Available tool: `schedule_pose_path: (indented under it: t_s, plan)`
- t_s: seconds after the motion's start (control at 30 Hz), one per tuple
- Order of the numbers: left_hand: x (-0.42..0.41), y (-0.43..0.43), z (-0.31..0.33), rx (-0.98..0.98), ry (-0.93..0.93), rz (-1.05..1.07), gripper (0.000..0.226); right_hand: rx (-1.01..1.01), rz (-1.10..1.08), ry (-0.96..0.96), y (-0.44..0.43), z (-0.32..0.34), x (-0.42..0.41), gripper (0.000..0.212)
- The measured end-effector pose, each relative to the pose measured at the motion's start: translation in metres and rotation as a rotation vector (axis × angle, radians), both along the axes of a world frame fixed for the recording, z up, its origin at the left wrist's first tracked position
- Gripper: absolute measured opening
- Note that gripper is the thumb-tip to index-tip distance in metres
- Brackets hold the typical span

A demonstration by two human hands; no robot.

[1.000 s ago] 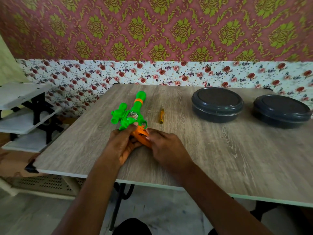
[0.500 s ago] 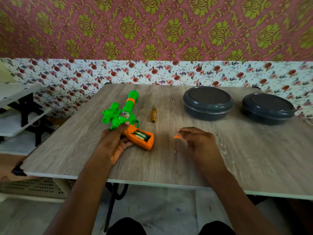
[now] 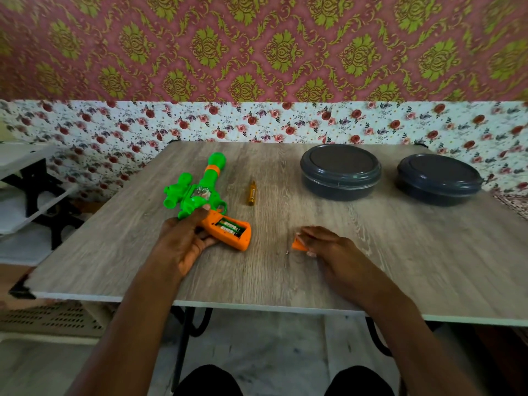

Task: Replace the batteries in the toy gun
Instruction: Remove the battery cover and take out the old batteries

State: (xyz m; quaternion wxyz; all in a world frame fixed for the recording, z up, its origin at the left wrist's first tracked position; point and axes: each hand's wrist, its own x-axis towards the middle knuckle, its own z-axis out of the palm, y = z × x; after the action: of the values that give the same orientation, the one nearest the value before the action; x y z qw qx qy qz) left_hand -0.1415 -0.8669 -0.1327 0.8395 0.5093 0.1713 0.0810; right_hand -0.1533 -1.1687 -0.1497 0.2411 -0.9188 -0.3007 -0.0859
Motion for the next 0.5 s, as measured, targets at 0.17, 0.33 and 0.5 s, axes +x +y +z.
schedule_pose_path:
  t_s: [0.17, 0.33, 0.5]
  plan:
    - [0.0, -0.001, 0.0, -0.018, -0.003, -0.002, 0.011, 0.048, -0.021, -0.05, 0.003, 0.004, -0.002, 0.048]
    - [0.0, 0.0, 0.0, -0.05, 0.004, -0.005, 0.032, 0.1, 0.016, -0.079, 0.032, 0.022, 0.01, 0.038]
    - [-0.002, 0.0, 0.0, -0.041, -0.021, -0.031, 0.024, -0.033, 0.016, -0.058, 0.084, 0.035, 0.057, 0.036]
